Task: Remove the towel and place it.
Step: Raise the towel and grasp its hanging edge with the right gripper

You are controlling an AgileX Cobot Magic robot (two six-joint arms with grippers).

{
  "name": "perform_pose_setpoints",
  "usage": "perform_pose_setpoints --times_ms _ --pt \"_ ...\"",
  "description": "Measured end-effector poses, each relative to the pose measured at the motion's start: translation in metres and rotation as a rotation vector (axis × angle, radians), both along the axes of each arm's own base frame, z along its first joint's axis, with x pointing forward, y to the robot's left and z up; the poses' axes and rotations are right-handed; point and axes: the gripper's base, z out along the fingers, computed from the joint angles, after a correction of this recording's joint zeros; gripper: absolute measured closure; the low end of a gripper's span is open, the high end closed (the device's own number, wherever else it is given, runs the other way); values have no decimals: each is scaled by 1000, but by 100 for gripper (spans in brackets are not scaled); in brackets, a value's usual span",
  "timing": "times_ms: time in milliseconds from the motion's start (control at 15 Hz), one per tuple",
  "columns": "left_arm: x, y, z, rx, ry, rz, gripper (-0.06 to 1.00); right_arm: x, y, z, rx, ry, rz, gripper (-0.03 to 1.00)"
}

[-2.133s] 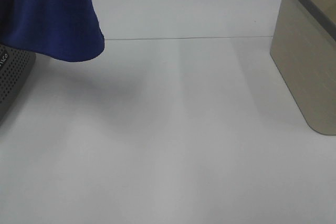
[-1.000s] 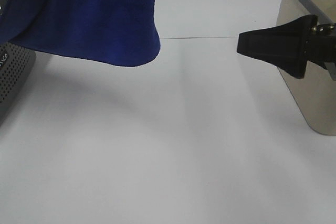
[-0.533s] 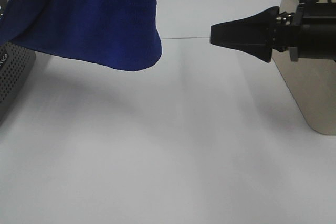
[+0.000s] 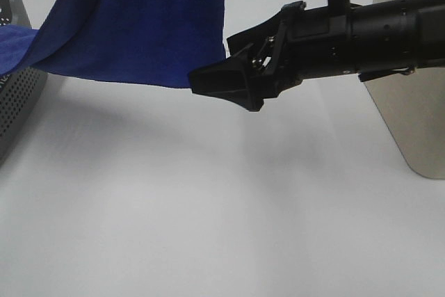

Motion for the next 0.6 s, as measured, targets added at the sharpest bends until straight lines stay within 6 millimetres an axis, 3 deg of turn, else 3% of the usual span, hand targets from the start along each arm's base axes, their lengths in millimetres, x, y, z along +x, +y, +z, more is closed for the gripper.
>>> perform_pose_setpoints --times_ms 200,400,600 --pt "0 0 0 -6 4 -4 94 10 19 -6 -48 -27 13 -1" --pt "0 0 0 -6 4 -4 94 18 24 -10 -56 -27 8 1" --pt "-1 -1 0 -6 11 -7 94 18 24 -11 -62 -25 5 15"
